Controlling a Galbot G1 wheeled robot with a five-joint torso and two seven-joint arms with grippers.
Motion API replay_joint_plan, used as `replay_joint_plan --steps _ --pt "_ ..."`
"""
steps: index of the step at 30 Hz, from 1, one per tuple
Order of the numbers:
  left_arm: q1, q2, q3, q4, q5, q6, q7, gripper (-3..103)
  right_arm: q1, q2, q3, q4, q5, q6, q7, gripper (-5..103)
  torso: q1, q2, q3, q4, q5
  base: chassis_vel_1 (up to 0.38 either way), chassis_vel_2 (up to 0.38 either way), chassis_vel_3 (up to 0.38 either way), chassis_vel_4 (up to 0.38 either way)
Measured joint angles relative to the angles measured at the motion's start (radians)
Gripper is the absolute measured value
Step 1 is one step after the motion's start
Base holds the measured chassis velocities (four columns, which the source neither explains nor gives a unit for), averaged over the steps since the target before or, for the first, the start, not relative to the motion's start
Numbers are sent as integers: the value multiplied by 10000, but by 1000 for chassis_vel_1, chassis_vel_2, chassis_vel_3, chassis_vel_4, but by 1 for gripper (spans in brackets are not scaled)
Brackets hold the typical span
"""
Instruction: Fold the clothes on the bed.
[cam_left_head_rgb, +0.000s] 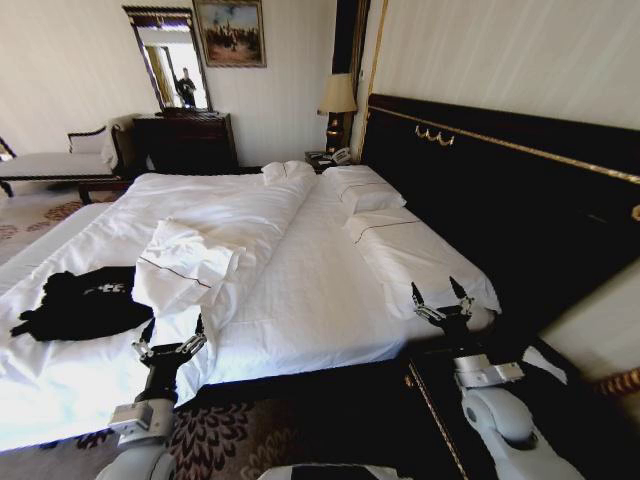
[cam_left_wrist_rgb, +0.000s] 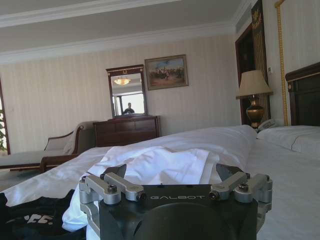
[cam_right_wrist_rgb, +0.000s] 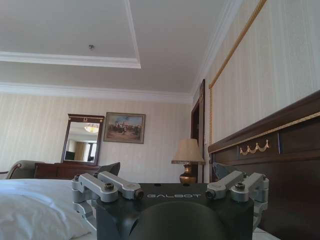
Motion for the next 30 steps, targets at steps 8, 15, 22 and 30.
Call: replay_joint_plan --steps 8,15,22,30 --pt "18 -12 2 7 10 -43 4 100 7 46 -42 -38 -18 37 -42 100 -2 1 -1 0 0 -55 43 50 -48" --pt "4 -15 26 29 22 -56 4 100 5 36 -16 -43 18 102 -48 100 10 -4 3 2 0 -87 90 93 -94" --pt "23 -16 31 34 41 -81 5 100 -29 55 -2 -45 -37 132 -141 100 -2 -1 -1 -1 0 -5 9 11 -6" --pt "60 12 4 15 41 -103 9 100 -53 91 -13 -45 -93 148 -219 100 -1 0 0 0 0 0 0 0 0"
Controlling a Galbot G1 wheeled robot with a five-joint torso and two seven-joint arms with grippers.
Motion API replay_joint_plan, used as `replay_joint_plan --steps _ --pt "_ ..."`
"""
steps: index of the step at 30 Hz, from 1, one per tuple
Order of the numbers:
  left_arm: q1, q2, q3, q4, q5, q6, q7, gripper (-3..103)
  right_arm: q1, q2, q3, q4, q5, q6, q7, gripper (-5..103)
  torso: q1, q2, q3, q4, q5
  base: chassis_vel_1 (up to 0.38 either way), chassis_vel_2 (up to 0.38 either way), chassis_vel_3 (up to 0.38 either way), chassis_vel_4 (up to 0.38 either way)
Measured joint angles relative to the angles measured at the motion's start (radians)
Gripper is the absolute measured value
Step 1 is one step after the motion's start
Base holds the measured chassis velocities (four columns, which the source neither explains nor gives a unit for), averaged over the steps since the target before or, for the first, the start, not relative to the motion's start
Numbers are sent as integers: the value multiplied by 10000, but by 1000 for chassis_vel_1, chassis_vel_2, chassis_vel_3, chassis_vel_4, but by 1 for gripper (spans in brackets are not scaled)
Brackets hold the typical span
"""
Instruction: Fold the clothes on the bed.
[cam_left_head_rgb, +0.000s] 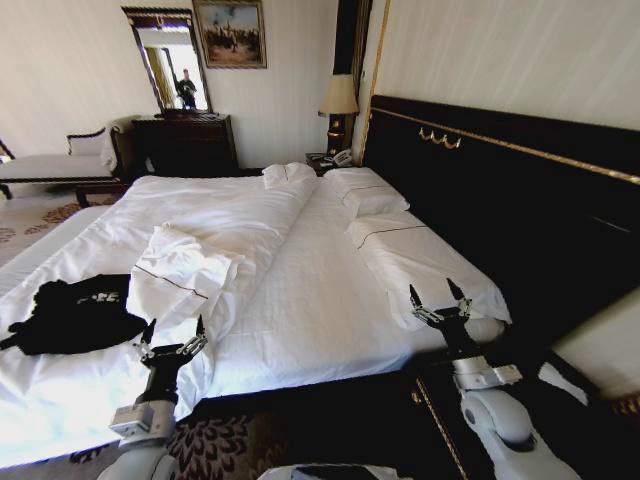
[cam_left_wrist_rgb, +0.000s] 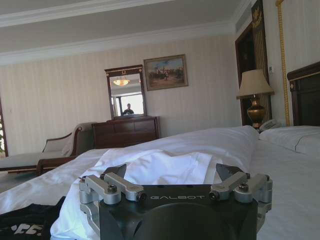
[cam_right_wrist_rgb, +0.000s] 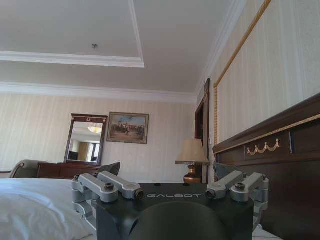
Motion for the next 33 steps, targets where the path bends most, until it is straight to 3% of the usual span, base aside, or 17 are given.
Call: replay_joint_plan --steps 33 --pt "-12 -14 21 59 23 -52 6 100 -4 55 -17 -67 -14 46 -109 100 2 0 0 0 1 0 0 0 0"
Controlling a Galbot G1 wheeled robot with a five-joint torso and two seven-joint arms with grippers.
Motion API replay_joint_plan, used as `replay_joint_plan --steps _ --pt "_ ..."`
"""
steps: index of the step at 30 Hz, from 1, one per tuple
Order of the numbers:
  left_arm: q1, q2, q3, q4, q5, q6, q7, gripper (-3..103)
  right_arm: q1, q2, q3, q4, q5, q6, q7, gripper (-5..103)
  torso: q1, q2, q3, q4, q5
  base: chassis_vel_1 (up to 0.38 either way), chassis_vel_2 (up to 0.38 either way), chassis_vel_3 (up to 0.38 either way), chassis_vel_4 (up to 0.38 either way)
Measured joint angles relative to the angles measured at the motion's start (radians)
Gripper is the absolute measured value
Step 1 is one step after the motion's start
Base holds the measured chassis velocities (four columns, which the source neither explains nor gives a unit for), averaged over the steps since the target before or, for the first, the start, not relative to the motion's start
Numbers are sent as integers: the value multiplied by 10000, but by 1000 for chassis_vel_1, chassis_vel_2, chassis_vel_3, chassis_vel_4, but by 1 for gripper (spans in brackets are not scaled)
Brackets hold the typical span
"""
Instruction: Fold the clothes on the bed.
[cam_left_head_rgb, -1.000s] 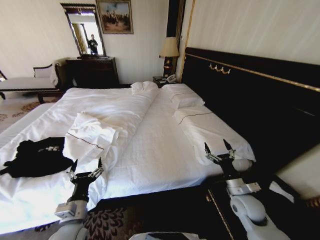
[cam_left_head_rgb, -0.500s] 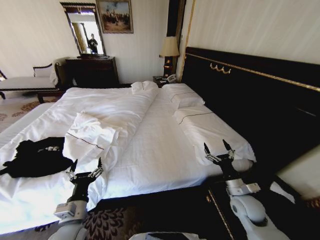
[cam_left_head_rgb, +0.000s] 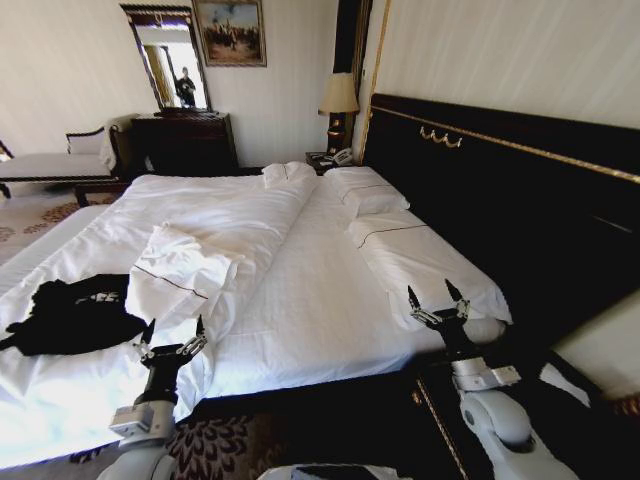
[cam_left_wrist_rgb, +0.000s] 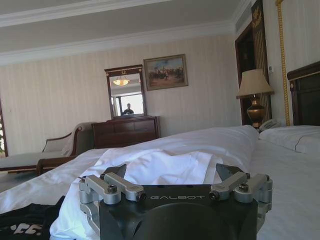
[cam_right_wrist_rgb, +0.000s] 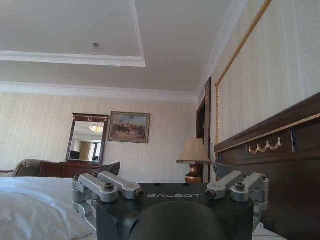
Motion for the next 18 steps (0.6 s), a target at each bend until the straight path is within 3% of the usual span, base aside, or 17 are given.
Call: replay_joint_plan --steps 18 --pt "-17 -41 29 64 108 -99 13 100 -3 45 -22 -37 -19 4 12 100 0 0 0 0 0 10 12 -8 -12"
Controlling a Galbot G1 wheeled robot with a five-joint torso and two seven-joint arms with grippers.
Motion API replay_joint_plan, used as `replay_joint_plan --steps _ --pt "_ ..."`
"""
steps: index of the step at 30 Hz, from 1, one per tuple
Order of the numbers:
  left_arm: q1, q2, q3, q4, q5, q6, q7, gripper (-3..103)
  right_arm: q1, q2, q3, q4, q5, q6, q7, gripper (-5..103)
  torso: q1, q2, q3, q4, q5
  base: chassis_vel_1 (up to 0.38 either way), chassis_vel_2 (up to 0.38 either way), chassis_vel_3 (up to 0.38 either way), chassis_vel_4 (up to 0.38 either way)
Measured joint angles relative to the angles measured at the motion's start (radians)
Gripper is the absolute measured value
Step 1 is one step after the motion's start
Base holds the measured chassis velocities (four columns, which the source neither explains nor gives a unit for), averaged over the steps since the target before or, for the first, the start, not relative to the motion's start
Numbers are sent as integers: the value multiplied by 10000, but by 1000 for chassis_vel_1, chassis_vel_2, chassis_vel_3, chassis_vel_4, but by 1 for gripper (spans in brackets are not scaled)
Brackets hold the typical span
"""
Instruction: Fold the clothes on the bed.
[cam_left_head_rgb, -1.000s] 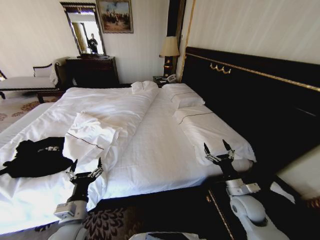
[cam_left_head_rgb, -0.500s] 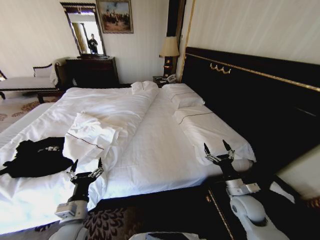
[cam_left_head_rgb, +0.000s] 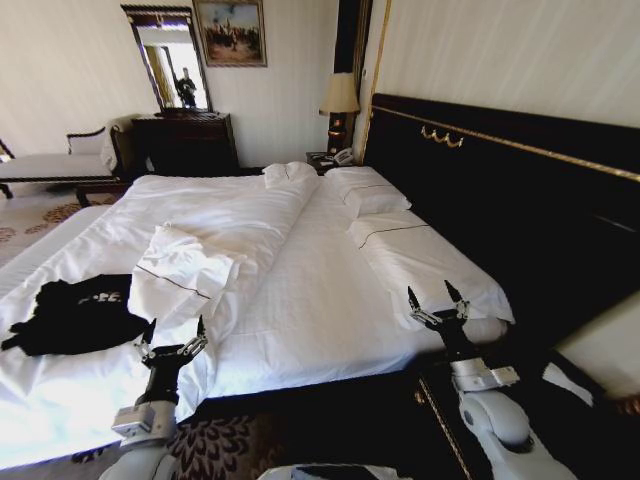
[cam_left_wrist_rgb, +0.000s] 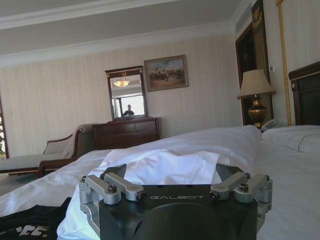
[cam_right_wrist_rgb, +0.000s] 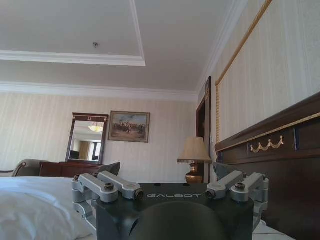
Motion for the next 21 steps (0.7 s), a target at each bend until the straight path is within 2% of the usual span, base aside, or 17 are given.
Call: replay_joint_plan --steps 21 --pt "17 -25 10 -2 15 -40 11 100 -17 69 -12 -1 -68 22 -2 100 0 0 0 -1 0 50 62 -50 -60"
